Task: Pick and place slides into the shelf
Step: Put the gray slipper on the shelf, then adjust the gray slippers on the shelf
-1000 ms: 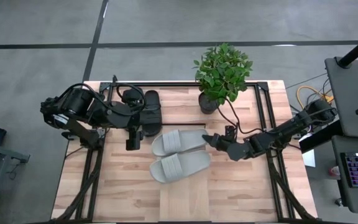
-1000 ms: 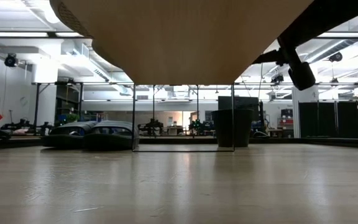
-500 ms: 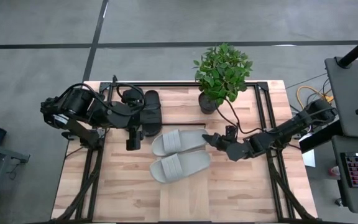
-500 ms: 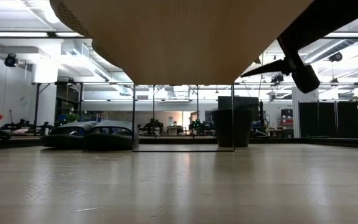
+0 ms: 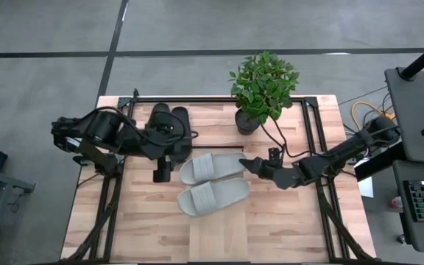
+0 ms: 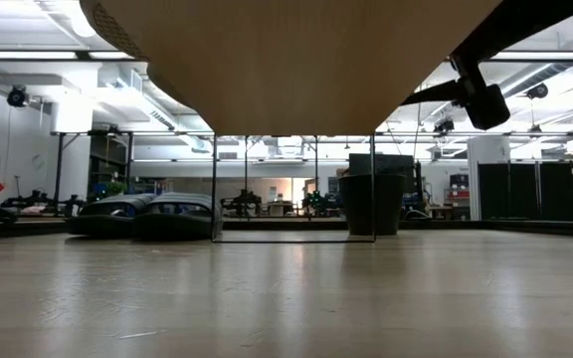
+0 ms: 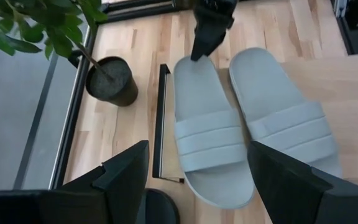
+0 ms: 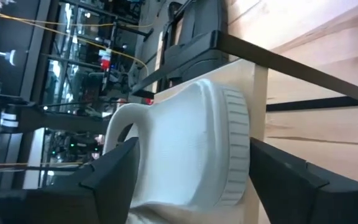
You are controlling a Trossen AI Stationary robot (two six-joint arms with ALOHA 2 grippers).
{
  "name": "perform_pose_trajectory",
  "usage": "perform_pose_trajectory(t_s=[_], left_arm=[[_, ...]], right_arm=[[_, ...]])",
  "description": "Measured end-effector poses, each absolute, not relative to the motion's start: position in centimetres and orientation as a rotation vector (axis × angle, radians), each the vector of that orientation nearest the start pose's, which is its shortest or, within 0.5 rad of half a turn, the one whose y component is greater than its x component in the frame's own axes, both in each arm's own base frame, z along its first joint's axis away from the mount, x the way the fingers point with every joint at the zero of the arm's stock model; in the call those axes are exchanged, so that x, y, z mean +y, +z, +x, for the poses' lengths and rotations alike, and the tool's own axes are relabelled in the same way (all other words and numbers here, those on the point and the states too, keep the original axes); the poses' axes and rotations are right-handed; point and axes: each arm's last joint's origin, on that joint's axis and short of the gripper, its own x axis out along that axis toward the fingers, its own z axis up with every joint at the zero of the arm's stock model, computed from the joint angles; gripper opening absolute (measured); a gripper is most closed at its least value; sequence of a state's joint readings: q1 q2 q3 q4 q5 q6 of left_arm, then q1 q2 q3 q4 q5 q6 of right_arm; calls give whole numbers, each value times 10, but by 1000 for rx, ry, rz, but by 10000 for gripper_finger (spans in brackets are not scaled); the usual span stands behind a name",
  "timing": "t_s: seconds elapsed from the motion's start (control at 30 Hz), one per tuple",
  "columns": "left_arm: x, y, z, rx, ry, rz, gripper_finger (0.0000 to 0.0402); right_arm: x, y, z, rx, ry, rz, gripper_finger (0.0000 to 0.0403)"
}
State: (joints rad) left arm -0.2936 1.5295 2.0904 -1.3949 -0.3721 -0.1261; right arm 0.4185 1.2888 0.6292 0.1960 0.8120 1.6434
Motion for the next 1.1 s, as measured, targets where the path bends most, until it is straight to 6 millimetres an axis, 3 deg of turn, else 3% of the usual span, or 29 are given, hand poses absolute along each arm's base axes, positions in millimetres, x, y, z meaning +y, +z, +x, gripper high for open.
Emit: perform_pose_trajectory(t_s=[0.3, 1.1], left_arm=[[-62, 476, 241, 790, 122, 156, 256], [-61, 476, 239, 789, 119, 152, 256]], right_arm=[[87, 222, 237, -21, -554, 1326, 301], [91, 244, 215, 28, -453, 1278, 302]])
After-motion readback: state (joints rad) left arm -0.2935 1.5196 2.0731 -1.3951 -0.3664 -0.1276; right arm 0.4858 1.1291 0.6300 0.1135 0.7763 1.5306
